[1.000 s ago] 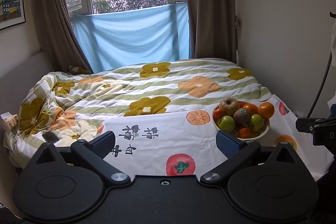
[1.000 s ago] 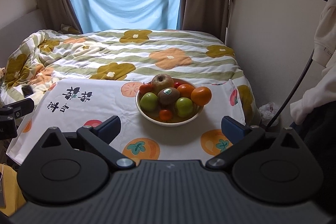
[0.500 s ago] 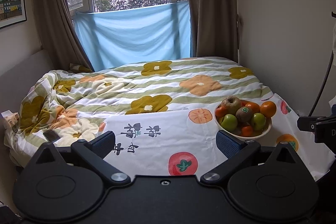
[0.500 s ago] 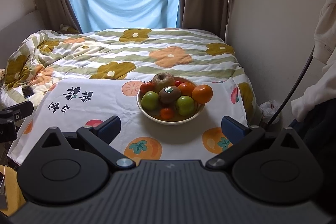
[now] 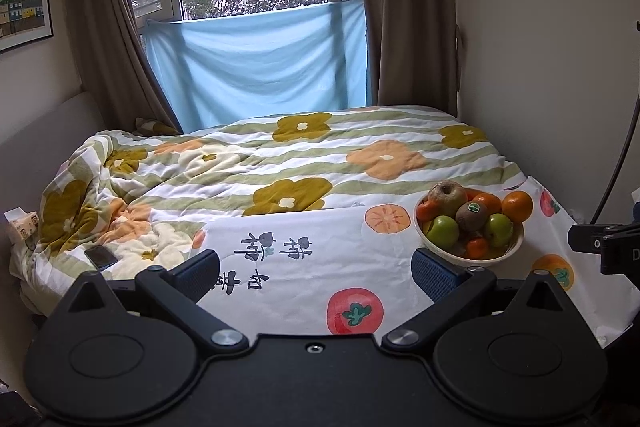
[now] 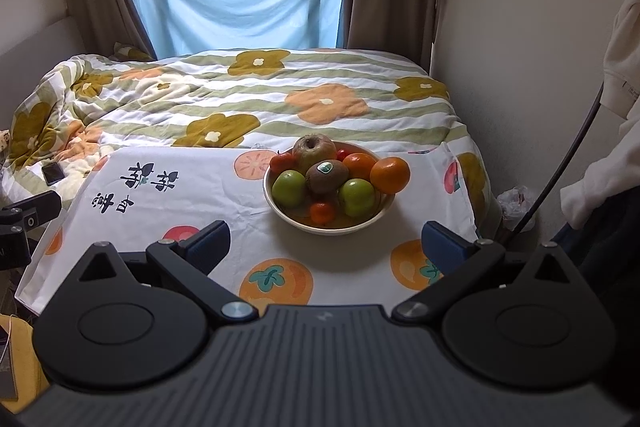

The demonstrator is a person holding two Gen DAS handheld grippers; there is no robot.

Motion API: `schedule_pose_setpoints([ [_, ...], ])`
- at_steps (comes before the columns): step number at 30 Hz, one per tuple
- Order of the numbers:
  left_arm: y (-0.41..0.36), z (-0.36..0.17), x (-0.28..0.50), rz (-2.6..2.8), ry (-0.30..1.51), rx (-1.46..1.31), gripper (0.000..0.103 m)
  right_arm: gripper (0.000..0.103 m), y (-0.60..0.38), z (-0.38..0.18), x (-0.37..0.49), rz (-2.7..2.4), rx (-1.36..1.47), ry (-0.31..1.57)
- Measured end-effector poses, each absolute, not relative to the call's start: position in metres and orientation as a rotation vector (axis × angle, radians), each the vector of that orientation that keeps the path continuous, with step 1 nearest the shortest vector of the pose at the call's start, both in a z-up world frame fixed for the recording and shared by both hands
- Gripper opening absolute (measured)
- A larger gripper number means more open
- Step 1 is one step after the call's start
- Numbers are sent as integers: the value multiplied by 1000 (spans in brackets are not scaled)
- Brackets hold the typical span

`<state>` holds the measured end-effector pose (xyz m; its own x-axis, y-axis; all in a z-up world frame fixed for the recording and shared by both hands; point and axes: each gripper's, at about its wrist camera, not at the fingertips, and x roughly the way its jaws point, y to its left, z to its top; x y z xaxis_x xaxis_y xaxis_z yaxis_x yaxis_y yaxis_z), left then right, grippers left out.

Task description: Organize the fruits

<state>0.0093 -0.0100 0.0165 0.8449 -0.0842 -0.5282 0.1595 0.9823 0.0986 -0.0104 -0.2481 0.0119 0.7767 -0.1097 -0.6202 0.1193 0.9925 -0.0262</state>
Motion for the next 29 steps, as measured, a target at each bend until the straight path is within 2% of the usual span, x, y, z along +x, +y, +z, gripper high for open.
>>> schedule_pose_setpoints([
  [29, -14, 9, 26, -97, 538, 196, 103, 103, -246, 4, 5, -120, 28, 692],
])
